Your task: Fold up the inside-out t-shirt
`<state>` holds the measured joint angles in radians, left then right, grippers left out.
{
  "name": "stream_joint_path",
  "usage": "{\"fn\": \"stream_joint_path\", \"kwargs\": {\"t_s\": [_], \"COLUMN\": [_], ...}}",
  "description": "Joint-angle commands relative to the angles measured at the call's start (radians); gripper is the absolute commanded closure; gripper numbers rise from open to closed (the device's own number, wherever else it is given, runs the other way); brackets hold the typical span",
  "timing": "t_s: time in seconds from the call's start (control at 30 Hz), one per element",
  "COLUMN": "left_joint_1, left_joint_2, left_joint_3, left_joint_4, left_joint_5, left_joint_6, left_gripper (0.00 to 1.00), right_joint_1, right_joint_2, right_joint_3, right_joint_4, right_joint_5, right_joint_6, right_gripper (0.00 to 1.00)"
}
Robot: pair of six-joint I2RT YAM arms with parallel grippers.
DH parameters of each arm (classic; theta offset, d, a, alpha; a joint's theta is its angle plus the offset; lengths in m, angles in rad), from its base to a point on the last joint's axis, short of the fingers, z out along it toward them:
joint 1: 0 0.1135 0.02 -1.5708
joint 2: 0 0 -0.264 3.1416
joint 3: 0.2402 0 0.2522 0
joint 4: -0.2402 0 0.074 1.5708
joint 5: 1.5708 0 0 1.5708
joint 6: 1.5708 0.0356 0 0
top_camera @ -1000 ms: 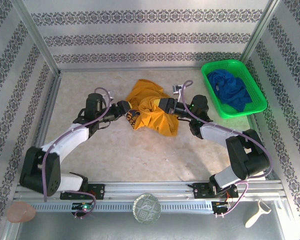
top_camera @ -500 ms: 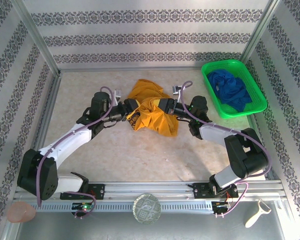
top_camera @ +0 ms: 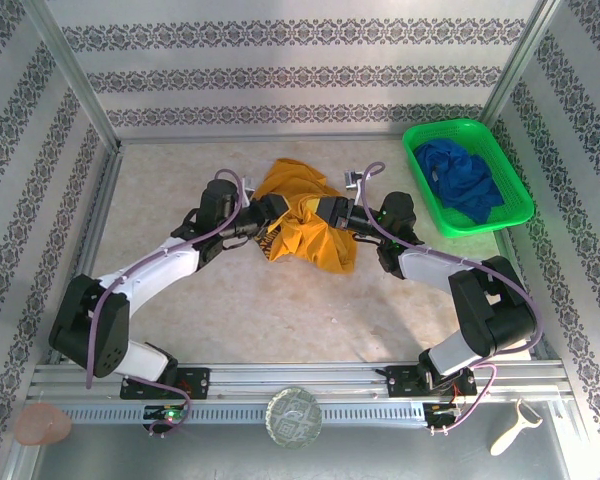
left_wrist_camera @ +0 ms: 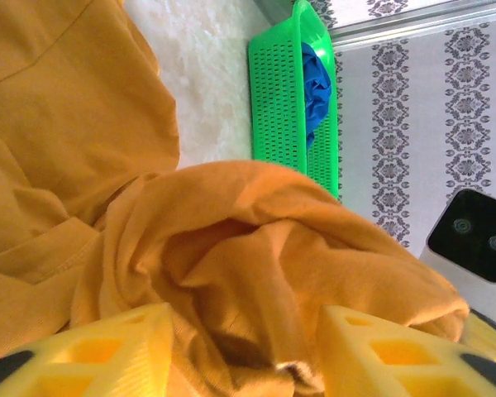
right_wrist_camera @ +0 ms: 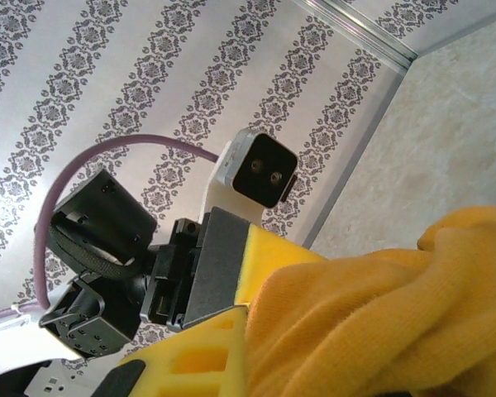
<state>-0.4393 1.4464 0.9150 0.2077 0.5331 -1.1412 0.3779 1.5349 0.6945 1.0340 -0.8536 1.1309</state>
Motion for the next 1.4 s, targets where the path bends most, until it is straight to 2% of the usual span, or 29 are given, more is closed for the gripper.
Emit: {"fn": "stream_joint_path", "kwargs": {"t_s": [0.0, 0.33, 0.63, 0.7, 0.83, 0.87, 0.93, 1.0, 1.07, 1.1, 1.13, 1.27, 1.37], "left_joint_1": [-0.013, -0.015, -0.039, -0.045, -0.050, -0.050, -0.050, -0.049, -0.044, -0.041, -0.038, -0.029, -0.009], "left_joint_2": [0.005, -0.046, 0.015, 0.038, 0.066, 0.069, 0.067, 0.052, 0.023, 0.010, -0.006, -0.045, -0.064], "left_joint_3": [0.049, 0.070, 0.055, 0.072, 0.103, 0.107, 0.126, 0.156, 0.201, 0.237, 0.276, 0.385, 0.379], "left_joint_4": [0.052, -0.054, -0.012, -0.008, -0.007, -0.007, -0.017, -0.051, -0.084, -0.113, -0.144, -0.200, -0.143], "left_joint_5": [-0.013, -0.037, -0.050, -0.048, -0.040, -0.037, -0.026, -0.015, 0.018, 0.040, 0.067, 0.158, 0.192], "left_joint_6": [-0.002, 0.036, 0.023, 0.025, 0.033, 0.035, 0.043, 0.054, 0.054, 0.057, 0.058, 0.018, -0.060], "left_gripper": [0.56, 0.51, 0.51, 0.57, 0.75, 0.81, 1.00, 1.00, 1.00, 1.00, 1.00, 1.00, 1.00], "right_joint_1": [0.015, 0.016, 0.021, 0.021, 0.019, 0.018, 0.014, 0.002, -0.020, -0.033, -0.048, -0.083, -0.093], "right_joint_2": [0.001, 0.004, 0.000, -0.005, -0.016, -0.017, -0.018, -0.017, -0.009, 0.000, 0.012, 0.050, 0.045], "right_joint_3": [-0.018, -0.023, -0.026, -0.032, -0.047, -0.051, -0.058, -0.069, -0.087, -0.102, -0.116, -0.156, -0.182], "right_joint_4": [0.058, 0.058, 0.061, 0.060, 0.058, 0.058, 0.058, 0.046, 0.021, 0.014, 0.017, 0.044, 0.050], "right_joint_5": [0.004, 0.004, 0.007, 0.010, 0.016, 0.019, 0.028, 0.045, 0.072, 0.091, 0.107, 0.136, 0.153], "right_joint_6": [-0.004, -0.007, -0.006, -0.006, -0.009, -0.010, -0.011, -0.014, -0.030, -0.038, -0.039, -0.037, -0.033], "right_gripper": [1.00, 1.00, 1.00, 1.00, 1.00, 1.00, 1.00, 1.00, 0.63, 0.49, 0.42, 0.34, 0.32]}}
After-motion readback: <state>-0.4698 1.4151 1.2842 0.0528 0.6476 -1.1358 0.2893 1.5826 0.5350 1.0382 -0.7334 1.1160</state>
